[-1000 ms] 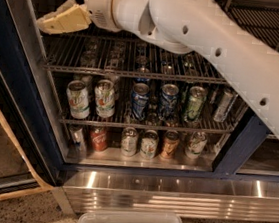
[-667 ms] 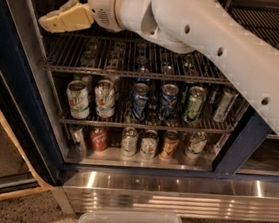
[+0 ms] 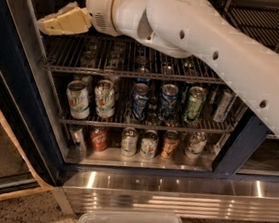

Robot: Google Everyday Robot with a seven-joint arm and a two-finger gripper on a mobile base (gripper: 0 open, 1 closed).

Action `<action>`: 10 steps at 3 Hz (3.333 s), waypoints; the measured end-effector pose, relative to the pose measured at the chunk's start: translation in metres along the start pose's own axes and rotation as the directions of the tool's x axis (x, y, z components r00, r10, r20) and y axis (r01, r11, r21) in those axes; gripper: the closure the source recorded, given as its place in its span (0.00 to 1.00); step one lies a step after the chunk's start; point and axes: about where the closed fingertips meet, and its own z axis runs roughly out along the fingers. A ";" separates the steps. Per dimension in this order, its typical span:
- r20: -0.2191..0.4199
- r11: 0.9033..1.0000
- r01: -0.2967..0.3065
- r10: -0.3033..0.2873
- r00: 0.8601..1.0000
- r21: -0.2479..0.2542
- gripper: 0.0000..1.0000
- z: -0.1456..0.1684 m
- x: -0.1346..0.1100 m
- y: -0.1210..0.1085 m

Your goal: Pick coke can from top shelf of fridge

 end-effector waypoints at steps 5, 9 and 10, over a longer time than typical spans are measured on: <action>-0.088 0.935 -0.264 0.291 0.953 0.237 0.00 -0.019 0.065 -0.012; 0.030 0.865 -0.270 0.284 0.958 0.423 0.00 -0.018 0.095 -0.085; 0.090 0.840 -0.310 0.302 0.949 0.445 0.00 -0.006 0.097 -0.095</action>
Offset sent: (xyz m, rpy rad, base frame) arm 0.0012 -0.0136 -0.0650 0.0773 0.3362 -0.2110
